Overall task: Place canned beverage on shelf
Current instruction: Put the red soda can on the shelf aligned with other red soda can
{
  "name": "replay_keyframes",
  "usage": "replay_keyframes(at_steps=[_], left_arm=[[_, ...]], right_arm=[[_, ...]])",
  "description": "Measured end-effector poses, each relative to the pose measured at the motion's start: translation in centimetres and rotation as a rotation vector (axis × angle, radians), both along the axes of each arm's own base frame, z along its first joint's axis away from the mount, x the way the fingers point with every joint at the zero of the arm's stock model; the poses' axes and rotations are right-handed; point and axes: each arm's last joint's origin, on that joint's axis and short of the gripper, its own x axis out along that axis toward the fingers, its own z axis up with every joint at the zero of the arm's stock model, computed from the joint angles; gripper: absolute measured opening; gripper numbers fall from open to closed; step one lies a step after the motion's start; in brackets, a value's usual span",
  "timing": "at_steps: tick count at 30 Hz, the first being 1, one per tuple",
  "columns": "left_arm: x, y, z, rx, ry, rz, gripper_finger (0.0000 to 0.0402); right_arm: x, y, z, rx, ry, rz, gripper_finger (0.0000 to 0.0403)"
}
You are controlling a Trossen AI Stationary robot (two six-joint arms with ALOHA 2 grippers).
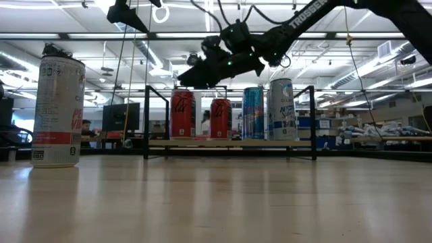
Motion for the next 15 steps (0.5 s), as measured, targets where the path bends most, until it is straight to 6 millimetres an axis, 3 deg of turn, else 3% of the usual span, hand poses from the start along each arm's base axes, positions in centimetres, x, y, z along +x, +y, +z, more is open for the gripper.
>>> replay_keyframes(at_steps=[15], left_arm=[[-0.02, 0.04, 0.0, 0.006, 0.003, 0.01, 0.0394]], right_arm=[[0.25, -0.02, -1.18, 0.014, 0.06, -0.068, 0.0295]])
